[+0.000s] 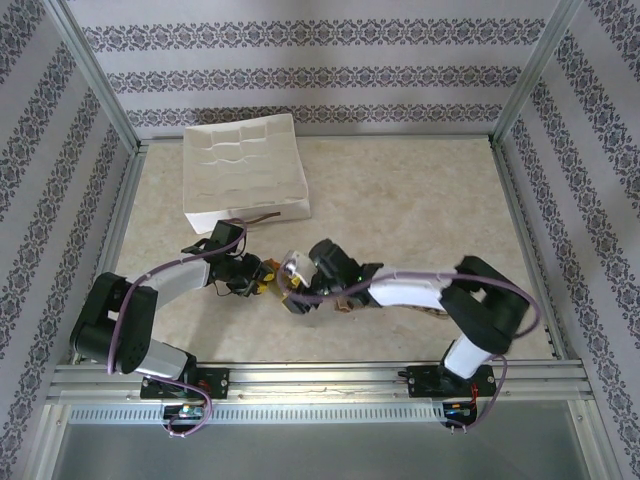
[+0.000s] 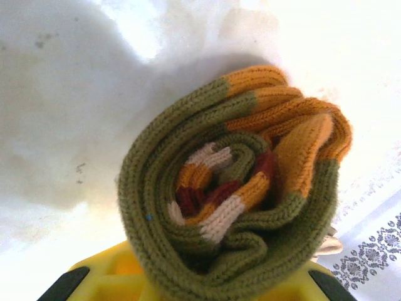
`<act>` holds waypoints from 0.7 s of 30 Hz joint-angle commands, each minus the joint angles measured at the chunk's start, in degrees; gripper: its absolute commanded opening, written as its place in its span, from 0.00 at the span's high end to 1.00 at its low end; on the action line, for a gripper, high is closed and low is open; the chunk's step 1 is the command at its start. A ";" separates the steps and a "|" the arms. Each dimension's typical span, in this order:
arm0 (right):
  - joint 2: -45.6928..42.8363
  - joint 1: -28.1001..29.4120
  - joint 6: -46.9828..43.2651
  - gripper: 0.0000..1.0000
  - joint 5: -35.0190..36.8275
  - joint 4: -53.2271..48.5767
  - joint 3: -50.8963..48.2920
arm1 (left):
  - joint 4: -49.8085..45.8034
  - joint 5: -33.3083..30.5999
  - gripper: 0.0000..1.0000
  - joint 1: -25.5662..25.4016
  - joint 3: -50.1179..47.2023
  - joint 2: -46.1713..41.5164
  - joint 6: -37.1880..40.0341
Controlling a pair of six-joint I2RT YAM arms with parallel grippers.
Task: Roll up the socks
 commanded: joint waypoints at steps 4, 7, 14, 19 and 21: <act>5.23 8.28 -20.79 0.35 25.70 2.68 2.83 | -12.17 -5.11 0.81 -0.39 -2.00 0.20 -0.12; 10.95 11.02 -26.15 0.35 33.99 2.14 7.35 | -12.94 -5.21 0.81 -0.46 -0.98 0.19 0.47; 18.68 11.70 -29.90 0.44 38.15 1.29 13.15 | -13.08 -4.69 0.79 0.28 0.45 0.67 1.26; 19.46 10.10 -23.50 0.83 31.12 -6.28 13.97 | -12.99 -4.22 0.63 1.57 2.29 -0.87 1.98; 19.38 9.06 -20.44 0.90 27.25 -9.15 13.77 | -12.95 -4.07 0.54 2.26 3.01 -1.96 1.99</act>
